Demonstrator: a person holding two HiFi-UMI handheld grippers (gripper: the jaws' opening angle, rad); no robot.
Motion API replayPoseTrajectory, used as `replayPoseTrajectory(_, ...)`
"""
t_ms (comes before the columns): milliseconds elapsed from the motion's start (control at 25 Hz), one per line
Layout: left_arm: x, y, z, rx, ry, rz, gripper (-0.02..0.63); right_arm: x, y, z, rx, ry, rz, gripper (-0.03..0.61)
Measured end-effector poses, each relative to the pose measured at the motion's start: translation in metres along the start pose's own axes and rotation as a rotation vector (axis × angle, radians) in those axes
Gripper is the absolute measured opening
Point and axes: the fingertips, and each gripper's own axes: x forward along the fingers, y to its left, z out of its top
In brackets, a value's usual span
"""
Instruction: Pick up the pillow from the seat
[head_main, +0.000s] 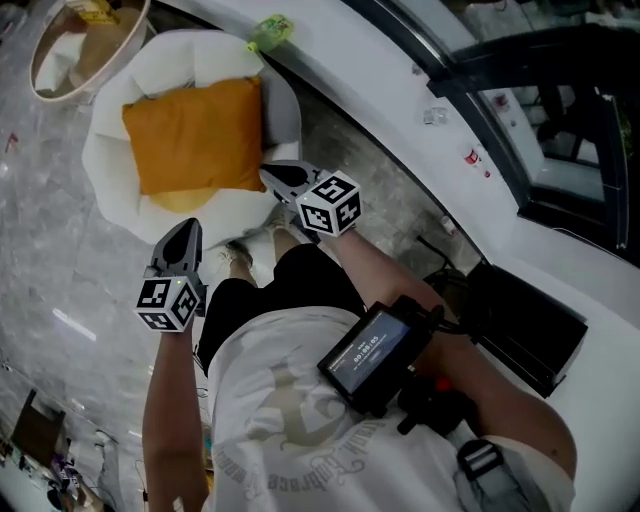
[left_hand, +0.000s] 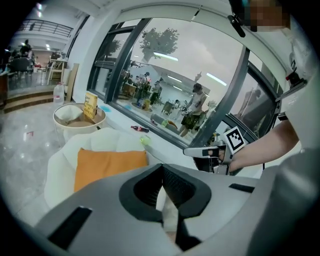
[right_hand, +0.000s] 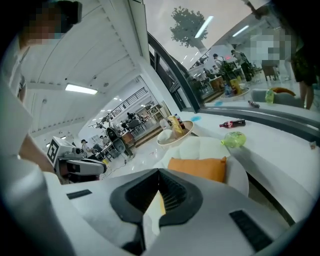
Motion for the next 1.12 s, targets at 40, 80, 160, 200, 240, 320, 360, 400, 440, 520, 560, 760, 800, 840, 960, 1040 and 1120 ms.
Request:
replayPoseTrajectory(40,0.001,0.003,-0.003,-0.006,0.004,0.004,0.011,0.004,-0.001,-0.003,0.003,0.006,-0.001,0.014)
replayPoseTrajectory(80,0.002,0.006,-0.007,-0.012,0.008,0.009,0.011,0.007,-0.003,-0.006,0.006,0.012,-0.002,0.014)
replayPoseTrajectory(160,0.007,0.009,-0.012,-0.023,0.015,0.017,0.011,0.012,-0.009,-0.011,0.011,0.026,-0.003,0.014)
replayPoseTrajectory(200,0.009,0.01,-0.014,-0.026,0.019,0.022,0.011,0.014,-0.013,-0.012,0.013,0.031,-0.005,0.014)
replayPoseTrajectory(240,0.012,0.011,-0.015,-0.026,0.022,0.028,0.011,0.016,-0.016,-0.014,0.015,0.035,-0.006,0.014)
replayPoseTrajectory(320,0.016,0.014,-0.019,-0.023,0.03,0.042,0.011,0.021,-0.022,-0.016,0.024,0.039,-0.008,0.014)
replayPoseTrajectory(360,0.018,0.016,-0.02,-0.023,0.033,0.047,0.011,0.023,-0.025,-0.017,0.031,0.038,-0.008,0.014)
replayPoseTrajectory(400,0.021,0.018,-0.021,-0.025,0.033,0.052,0.011,0.027,-0.027,-0.018,0.038,0.036,-0.008,0.014)
replayPoseTrajectory(440,0.024,0.02,-0.021,-0.029,0.031,0.055,0.011,0.031,-0.03,-0.018,0.043,0.033,-0.008,0.014)
replayPoseTrajectory(520,0.029,0.025,-0.021,-0.038,0.026,0.06,0.011,0.039,-0.035,-0.019,0.049,0.033,-0.009,0.014)
replayPoseTrajectory(560,0.032,0.026,-0.022,-0.042,0.024,0.061,0.011,0.043,-0.037,-0.02,0.051,0.035,-0.009,0.014)
replayPoseTrajectory(760,0.049,0.025,-0.03,-0.03,0.033,0.058,0.011,0.056,-0.055,-0.032,0.056,0.051,-0.014,0.014)
replayPoseTrajectory(800,0.052,0.025,-0.032,-0.023,0.036,0.056,0.011,0.059,-0.059,-0.037,0.056,0.057,-0.016,0.013)
replayPoseTrajectory(840,0.053,0.026,-0.035,-0.019,0.039,0.056,0.011,0.062,-0.063,-0.042,0.055,0.064,-0.017,0.014)
replayPoseTrajectory(960,0.056,0.03,-0.045,-0.034,0.045,0.062,0.011,0.072,-0.076,-0.06,0.061,0.091,-0.028,0.014)
replayPoseTrajectory(1040,0.06,0.033,-0.053,-0.051,0.049,0.068,0.011,0.079,-0.087,-0.071,0.073,0.102,-0.04,0.014)
replayPoseTrajectory(1120,0.063,0.037,-0.06,-0.069,0.05,0.074,0.011,0.086,-0.097,-0.081,0.089,0.11,-0.053,0.014)
